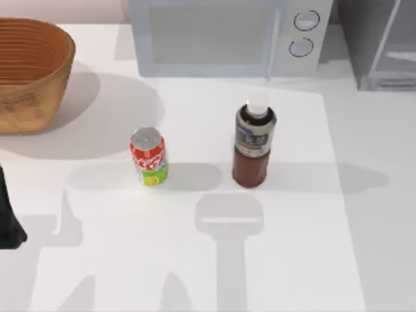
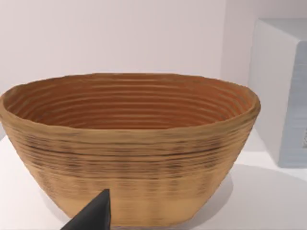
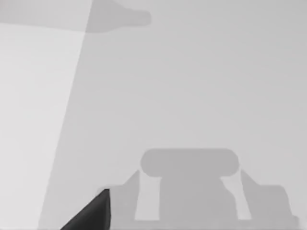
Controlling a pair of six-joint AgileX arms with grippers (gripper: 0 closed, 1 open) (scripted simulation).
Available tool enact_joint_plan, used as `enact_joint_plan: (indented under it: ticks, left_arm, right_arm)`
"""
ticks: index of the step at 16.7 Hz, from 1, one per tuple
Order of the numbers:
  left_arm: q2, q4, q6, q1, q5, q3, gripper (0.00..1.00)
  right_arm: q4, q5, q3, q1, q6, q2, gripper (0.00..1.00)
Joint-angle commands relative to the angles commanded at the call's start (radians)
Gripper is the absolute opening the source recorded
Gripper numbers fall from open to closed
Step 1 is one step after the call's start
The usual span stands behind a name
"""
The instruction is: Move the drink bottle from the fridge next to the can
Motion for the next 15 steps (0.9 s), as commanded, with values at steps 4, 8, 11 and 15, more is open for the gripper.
enact_joint_plan:
  ticks: [4, 8, 11, 15]
  left_arm:
    - [0.000, 0.000, 0.000, 0.000, 0.000, 0.000, 1.00]
    - [0.000, 0.000, 0.000, 0.000, 0.000, 0.000, 1.00]
    - [0.000, 0.000, 0.000, 0.000, 0.000, 0.000, 1.00]
    - [0.000, 0.000, 0.000, 0.000, 0.000, 0.000, 1.00]
  right_arm:
    - [0.015, -0.151, 0.105, -0.227, -0.230, 0.215, 1.00]
    - [0.023, -0.350, 0.236, -0.573, -0.629, 0.591, 1.00]
    - [0.024, -0.499, 0.339, -0.874, -1.014, 0.927, 1.00]
    - [0.013, -0.673, 0.469, -1.267, -1.488, 1.381, 1.00]
